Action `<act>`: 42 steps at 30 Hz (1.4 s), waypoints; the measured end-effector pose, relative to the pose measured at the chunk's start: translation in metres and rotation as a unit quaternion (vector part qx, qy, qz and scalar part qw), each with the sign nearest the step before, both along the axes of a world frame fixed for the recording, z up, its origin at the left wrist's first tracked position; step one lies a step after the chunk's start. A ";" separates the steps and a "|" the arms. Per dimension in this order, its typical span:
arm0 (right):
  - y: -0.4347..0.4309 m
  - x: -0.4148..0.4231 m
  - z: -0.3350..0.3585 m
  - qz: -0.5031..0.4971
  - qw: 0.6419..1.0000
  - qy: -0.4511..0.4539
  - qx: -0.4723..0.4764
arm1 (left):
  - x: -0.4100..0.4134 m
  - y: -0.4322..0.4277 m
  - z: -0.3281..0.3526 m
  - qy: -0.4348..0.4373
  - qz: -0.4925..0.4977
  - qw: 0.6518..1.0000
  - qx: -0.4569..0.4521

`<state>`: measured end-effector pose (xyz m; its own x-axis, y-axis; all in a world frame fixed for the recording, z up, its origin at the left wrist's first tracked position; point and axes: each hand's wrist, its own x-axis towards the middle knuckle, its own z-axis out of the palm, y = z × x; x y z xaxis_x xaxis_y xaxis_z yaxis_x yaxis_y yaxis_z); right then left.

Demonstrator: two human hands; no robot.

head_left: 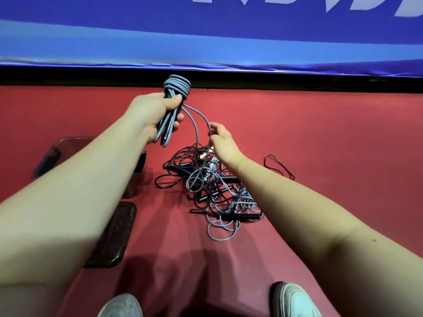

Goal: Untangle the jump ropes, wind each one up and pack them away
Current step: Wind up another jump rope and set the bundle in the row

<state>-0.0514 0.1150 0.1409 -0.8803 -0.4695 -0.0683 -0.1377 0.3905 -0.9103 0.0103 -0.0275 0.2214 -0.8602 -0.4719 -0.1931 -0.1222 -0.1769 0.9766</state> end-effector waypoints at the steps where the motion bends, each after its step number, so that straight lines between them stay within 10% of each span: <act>1: -0.002 0.001 0.004 0.000 1.000 -0.002 -0.015 | 0.000 0.001 -0.001 -0.002 0.000 1.000 -0.002; 11: -0.006 0.022 0.008 0.111 0.958 -0.186 -0.187 | 0.004 -0.004 -0.004 -0.009 0.014 0.996 -0.090; 14: 0.011 0.013 0.028 0.099 0.993 0.064 0.009 | 0.011 -0.012 -0.014 -0.031 0.001 0.990 -0.138; 18: 0.027 0.006 0.051 0.108 0.895 0.359 0.243 | 0.010 -0.010 -0.015 -0.032 -0.031 0.986 -0.159; 26: 0.034 0.023 0.087 0.116 0.766 0.534 0.338 | 0.001 0.013 -0.010 -0.041 -0.071 0.977 -0.198; 32: 0.034 0.018 0.101 0.113 0.785 0.508 0.336 | 0.006 0.028 -0.008 -0.061 -0.151 0.945 -0.283; 37: 0.042 0.009 0.113 0.164 0.789 0.483 0.341 | 0.010 0.040 0.005 -0.097 -0.239 0.831 -0.493; 42: 0.053 0.001 0.117 0.225 0.873 0.348 0.258 | 0.015 0.044 -0.003 -0.130 -0.346 0.806 -0.462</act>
<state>-0.0505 0.1679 0.2583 -0.5273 -0.8433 0.1041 -0.8321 0.4877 -0.2641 0.0251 0.0169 0.2179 -0.9666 0.0580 -0.2498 -0.1006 0.8103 0.5773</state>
